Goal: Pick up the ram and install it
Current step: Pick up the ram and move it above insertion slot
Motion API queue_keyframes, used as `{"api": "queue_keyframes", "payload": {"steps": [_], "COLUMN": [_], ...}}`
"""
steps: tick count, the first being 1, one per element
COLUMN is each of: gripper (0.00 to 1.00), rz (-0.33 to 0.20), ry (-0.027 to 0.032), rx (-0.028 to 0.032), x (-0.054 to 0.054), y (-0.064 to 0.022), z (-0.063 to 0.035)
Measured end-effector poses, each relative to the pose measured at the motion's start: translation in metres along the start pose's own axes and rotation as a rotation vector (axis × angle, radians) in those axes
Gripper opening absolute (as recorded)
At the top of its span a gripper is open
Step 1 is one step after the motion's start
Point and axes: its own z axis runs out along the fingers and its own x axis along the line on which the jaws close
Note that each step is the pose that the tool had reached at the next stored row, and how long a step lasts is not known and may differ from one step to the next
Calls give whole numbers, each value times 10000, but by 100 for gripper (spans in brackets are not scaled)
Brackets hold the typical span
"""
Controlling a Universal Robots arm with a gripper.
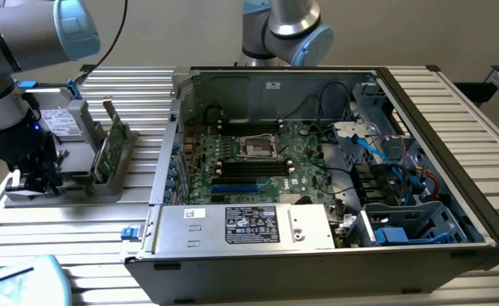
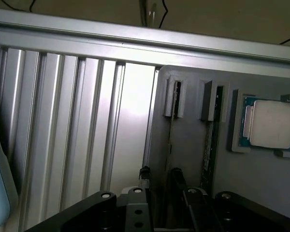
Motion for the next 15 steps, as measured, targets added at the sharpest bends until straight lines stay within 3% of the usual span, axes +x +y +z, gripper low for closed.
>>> {"api": "queue_keyframes", "payload": {"steps": [11, 15], "gripper": [31, 31], "rz": [327, 427], "ry": [-23, -57], "rx": [-2, 2], "x": [-9, -11], "y": [-2, -3], "z": [10, 44]}}
